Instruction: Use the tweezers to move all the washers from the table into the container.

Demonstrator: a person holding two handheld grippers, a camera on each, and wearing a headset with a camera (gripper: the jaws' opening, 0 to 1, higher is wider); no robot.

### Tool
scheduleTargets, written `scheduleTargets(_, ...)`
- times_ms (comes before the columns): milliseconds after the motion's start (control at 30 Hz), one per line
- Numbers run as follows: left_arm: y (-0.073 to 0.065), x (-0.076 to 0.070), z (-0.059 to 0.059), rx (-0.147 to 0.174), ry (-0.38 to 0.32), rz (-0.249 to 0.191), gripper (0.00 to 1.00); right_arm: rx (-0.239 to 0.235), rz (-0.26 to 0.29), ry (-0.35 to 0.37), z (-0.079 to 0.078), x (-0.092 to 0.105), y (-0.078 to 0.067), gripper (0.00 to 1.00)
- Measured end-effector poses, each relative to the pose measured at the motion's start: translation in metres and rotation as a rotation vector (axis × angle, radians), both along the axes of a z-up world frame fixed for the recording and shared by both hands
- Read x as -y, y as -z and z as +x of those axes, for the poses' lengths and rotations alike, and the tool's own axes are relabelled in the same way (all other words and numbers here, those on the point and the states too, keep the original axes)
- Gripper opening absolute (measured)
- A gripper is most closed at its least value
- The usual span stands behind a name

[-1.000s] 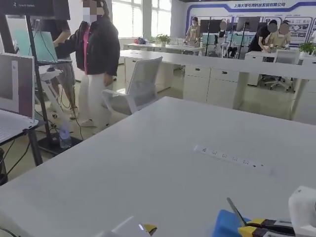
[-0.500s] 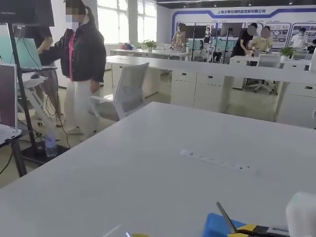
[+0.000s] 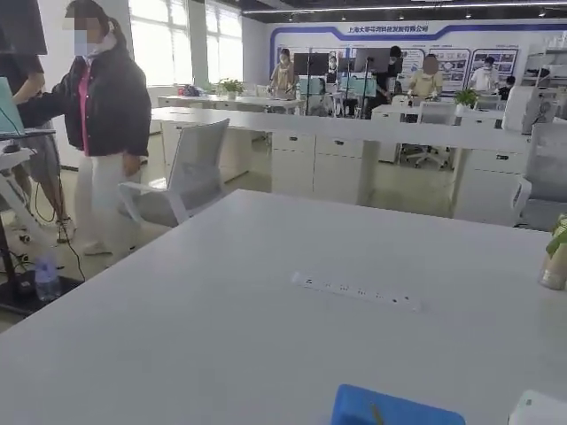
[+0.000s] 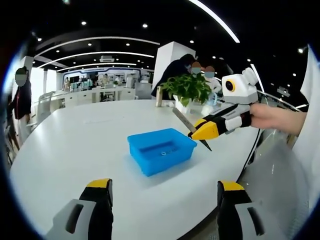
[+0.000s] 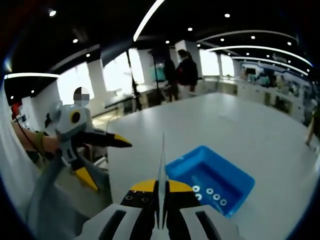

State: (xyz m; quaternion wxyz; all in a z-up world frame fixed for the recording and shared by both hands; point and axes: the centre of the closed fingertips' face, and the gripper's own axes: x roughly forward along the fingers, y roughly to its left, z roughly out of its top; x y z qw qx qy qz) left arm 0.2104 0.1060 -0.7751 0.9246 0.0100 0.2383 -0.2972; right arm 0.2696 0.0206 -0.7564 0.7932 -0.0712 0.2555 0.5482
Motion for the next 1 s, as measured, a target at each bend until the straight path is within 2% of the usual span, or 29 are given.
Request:
scheduleTargets(100,0.0,0.008,-0.01,-0.003,0.083,0.034,0.75,0.002,0.04,-0.034,-0.007,0.0,-0.005,0.02)
scheduleTargets(167,-0.006,0.012,-0.013,-0.003,0.115,0.041,0.71,0.011,0.055,-0.061,-0.01,0.001,-0.008,0.02)
scheduleTargets(233,-0.018,0.019,-0.015,0.012,0.148,0.025,0.68,0.007,0.08,-0.098,-0.018,-0.001,-0.013,0.02)
scheduleTargets(300,-0.029,0.025,-0.015,0.015,0.165,0.015,0.61,0.003,0.101,-0.125,-0.025,-0.002,-0.017,0.02)
scheduleTargets(367,-0.045,0.032,-0.013,0.046,0.19,0.003,0.55,0.009,0.109,-0.158,-0.033,-0.004,-0.02,0.03)
scheduleTargets(533,-0.079,0.045,-0.006,0.091,0.222,-0.083,0.46,0.031,0.117,-0.22,-0.045,-0.007,-0.024,0.03)
scheduleTargets(600,-0.095,0.051,-0.005,0.101,0.252,-0.14,0.41,0.036,0.121,-0.232,-0.048,-0.009,-0.027,0.03)
scheduleTargets(667,-0.112,0.052,-0.001,0.131,0.258,-0.188,0.35,0.05,0.13,-0.248,-0.051,-0.012,-0.032,0.03)
scheduleTargets(733,-0.127,0.051,0.003,0.147,0.256,-0.249,0.32,0.058,0.141,-0.258,-0.053,-0.014,-0.036,0.03)
scheduleTargets(800,-0.14,0.049,0.006,0.154,0.252,-0.31,0.32,0.066,0.149,-0.257,-0.053,-0.015,-0.039,0.03)
scheduleTargets(833,-0.144,0.047,0.008,0.164,0.258,-0.319,0.33,0.069,0.153,-0.257,-0.052,-0.015,-0.04,0.03)
scheduleTargets(900,-0.147,0.047,0.007,0.174,0.291,-0.302,0.33,0.066,0.172,-0.254,-0.053,-0.016,-0.044,0.03)
scheduleTargets(967,-0.14,0.048,0.005,0.16,0.334,-0.224,0.32,0.066,0.193,-0.259,-0.054,-0.017,-0.047,0.03)
scheduleTargets(1000,-0.136,0.049,0.004,0.151,0.348,-0.199,0.3,0.067,0.199,-0.266,-0.055,-0.018,-0.048,0.03)
